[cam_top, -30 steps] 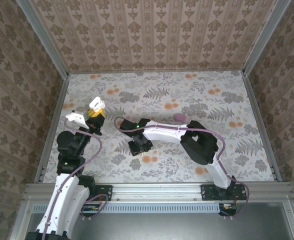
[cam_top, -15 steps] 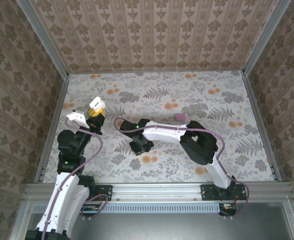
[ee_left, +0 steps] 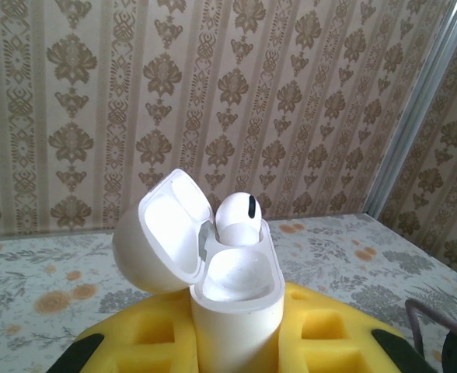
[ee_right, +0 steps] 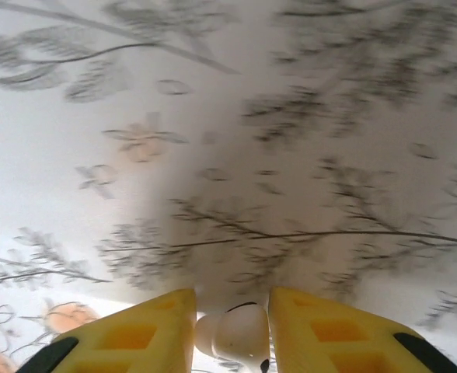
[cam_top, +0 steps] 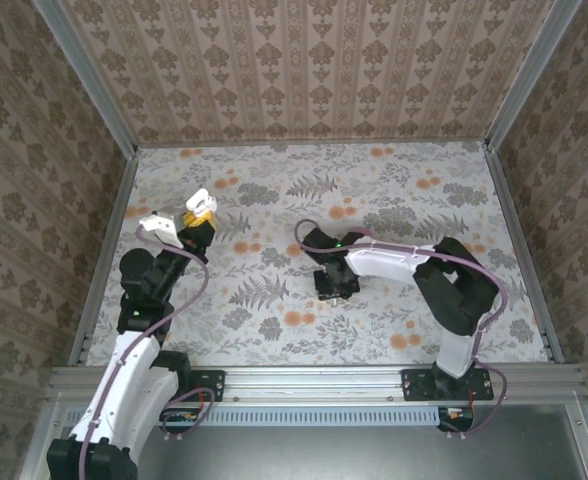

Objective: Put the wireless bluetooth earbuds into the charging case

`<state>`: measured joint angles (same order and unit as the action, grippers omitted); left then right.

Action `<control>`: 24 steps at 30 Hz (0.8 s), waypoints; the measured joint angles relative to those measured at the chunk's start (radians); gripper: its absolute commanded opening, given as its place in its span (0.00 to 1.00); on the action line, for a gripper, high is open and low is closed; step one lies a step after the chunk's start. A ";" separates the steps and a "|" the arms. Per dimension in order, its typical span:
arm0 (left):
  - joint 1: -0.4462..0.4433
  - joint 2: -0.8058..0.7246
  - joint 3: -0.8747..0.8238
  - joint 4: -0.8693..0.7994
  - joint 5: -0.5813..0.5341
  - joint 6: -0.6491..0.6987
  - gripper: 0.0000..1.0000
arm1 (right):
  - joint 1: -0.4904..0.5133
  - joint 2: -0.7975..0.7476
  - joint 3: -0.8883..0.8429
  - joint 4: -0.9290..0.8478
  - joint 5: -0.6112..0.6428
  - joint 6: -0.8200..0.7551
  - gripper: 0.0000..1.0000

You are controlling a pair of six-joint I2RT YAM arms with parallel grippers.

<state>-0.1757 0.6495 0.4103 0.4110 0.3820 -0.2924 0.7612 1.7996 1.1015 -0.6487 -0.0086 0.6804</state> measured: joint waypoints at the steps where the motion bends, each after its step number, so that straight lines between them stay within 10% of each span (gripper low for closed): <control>1: -0.011 0.013 0.003 0.006 0.003 0.000 0.16 | -0.012 -0.018 -0.021 0.010 -0.002 0.003 0.38; 24: -0.108 0.104 0.031 0.055 -0.002 0.008 0.16 | -0.004 -0.163 -0.063 0.015 -0.003 0.057 0.38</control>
<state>-0.2832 0.7532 0.4412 0.4656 0.3798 -0.2848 0.7574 1.6371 1.0386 -0.6338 -0.0113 0.7372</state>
